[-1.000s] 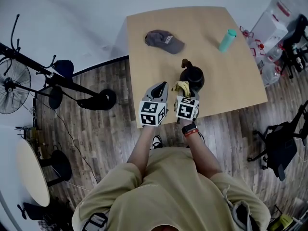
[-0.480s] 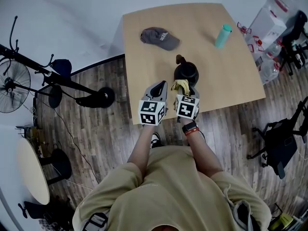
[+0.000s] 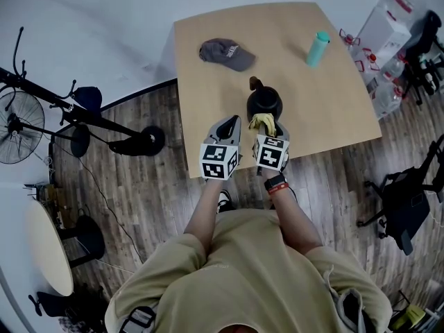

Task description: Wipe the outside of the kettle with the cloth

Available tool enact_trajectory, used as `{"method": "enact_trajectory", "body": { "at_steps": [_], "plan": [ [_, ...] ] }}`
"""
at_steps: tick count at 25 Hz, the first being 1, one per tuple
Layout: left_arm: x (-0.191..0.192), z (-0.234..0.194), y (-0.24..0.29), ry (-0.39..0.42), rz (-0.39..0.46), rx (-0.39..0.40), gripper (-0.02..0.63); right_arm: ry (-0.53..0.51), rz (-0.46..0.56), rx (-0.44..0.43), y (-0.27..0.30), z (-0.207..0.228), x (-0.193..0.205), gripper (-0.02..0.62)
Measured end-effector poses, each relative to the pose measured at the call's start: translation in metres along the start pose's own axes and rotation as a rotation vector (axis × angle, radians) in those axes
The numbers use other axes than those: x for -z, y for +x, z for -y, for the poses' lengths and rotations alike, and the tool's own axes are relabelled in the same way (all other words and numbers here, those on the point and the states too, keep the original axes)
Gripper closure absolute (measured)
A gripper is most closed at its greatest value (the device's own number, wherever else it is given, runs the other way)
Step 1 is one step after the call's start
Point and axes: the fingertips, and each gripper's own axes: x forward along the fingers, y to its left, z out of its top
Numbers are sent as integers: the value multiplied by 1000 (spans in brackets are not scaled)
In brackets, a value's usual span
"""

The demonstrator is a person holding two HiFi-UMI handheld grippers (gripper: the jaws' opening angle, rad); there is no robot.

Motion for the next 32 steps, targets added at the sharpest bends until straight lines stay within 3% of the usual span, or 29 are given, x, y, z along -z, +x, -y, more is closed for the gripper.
{"method": "enact_trajectory", "body": {
  "at_steps": [19, 32],
  "plan": [
    [3, 29, 24, -8, 3, 19, 581, 41, -2, 95, 0, 76, -4, 468],
    [-7, 28, 44, -15, 27, -36, 581, 17, -10, 46, 29, 105, -26, 468]
  ]
}}
